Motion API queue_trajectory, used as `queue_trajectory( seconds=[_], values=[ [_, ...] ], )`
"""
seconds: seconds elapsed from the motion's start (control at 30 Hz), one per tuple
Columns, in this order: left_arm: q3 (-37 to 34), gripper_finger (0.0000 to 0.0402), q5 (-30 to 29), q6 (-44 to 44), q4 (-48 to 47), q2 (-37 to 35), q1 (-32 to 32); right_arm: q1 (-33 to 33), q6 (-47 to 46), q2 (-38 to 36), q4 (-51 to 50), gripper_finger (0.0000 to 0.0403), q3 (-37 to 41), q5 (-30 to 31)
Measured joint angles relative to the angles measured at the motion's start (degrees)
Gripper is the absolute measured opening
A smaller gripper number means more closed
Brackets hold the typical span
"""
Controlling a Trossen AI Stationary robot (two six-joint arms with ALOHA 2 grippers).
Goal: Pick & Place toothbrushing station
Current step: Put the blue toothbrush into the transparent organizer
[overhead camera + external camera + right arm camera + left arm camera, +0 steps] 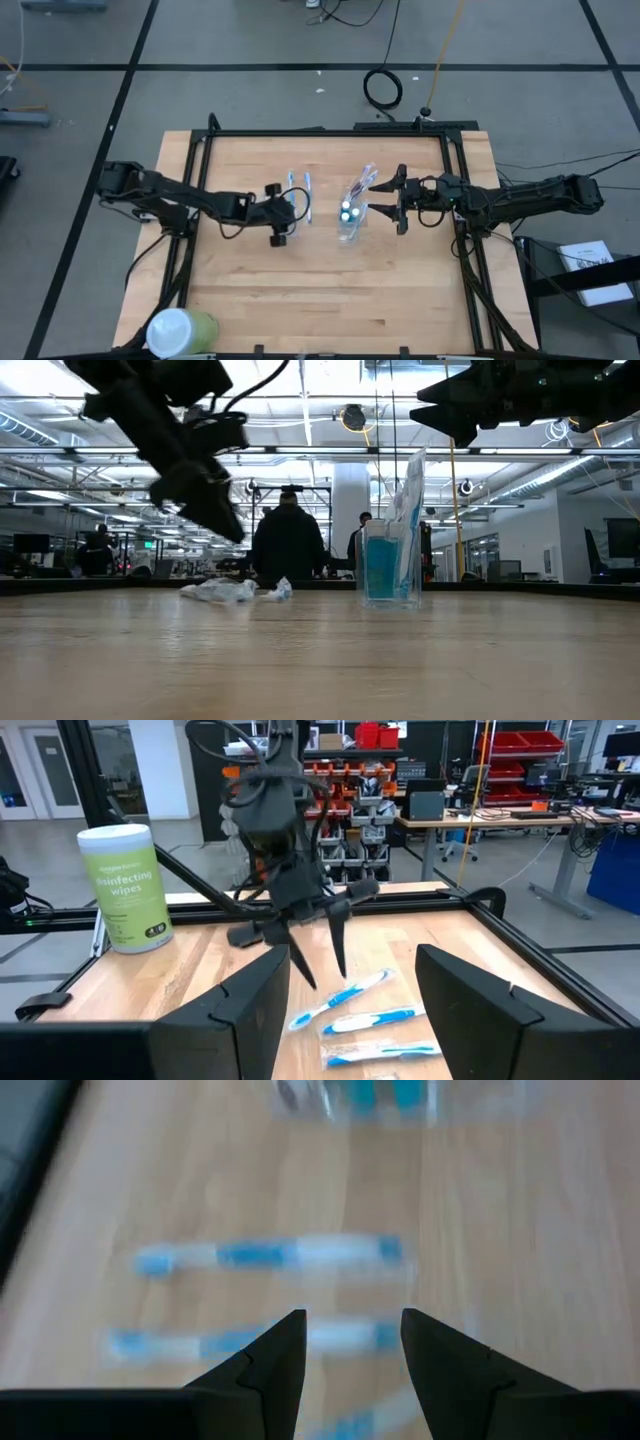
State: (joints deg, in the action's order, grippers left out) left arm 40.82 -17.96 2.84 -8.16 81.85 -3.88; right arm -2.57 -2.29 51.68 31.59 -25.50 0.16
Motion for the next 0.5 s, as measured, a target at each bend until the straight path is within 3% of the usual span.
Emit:
queue_trajectory(
  seconds=[0.17,0.37,0.5],
  values=[
    [-0.13,0.017,3.08,-2.5,-10.72,-1.08,0.25,0.0,-0.02,-0.01,-0.15,0.021,0.0,0.01],
    [-0.11,0.017,3.25,-2.93,-8.38,4.61,0.22,0.0,-0.02,-0.02,0.0,0.021,0.0,0.0],
    [-0.1,0.017,6.32,-2.93,-7.39,8.53,0.48,0.0,-0.03,-0.02,0.09,0.021,0.0,0.0]
  ],
)
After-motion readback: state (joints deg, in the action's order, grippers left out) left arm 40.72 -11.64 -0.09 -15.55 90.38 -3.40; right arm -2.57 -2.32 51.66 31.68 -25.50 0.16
